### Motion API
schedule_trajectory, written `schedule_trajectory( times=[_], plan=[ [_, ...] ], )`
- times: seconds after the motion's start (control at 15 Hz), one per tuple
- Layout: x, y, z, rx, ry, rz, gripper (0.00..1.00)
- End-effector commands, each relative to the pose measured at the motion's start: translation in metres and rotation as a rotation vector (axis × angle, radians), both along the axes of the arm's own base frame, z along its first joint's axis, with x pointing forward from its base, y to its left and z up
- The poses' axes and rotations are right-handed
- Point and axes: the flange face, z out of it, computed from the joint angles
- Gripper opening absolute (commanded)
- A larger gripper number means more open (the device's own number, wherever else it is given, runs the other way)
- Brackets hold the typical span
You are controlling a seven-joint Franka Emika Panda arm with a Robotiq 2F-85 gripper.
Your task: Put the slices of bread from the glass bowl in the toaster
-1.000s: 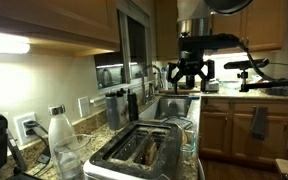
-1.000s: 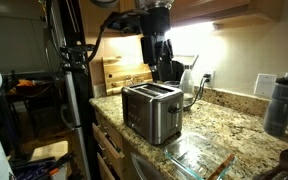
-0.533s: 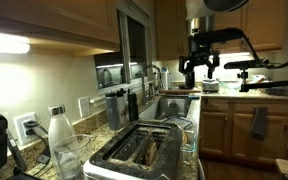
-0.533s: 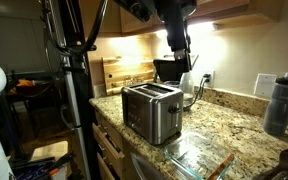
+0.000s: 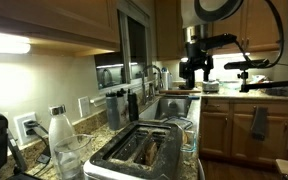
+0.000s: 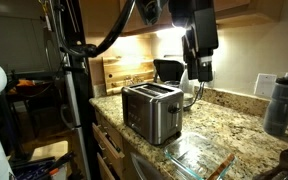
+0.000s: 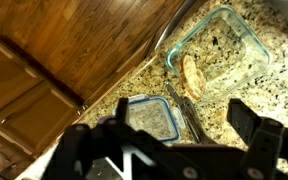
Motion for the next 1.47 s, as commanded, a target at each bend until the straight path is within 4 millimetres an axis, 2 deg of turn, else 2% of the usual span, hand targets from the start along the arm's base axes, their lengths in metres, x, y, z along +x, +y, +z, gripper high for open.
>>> schedule_trajectory(
  times=[0.0, 0.27, 0.53, 0.87, 1.4],
  plan=[
    [0.006, -0.024, -0.01, 0.004, 0.059, 0.081, 1.0],
    [0.01, -0.04, -0.027, 0.023, 0.106, 0.136, 1.0],
    [0.017, -0.044, -0.045, 0.049, 0.142, 0.19, 1.0],
    [0.031, -0.034, -0.07, 0.077, 0.195, 0.303, 1.0],
    [0.061, -0.022, -0.097, 0.087, 0.253, 0.444, 1.0]
  ],
)
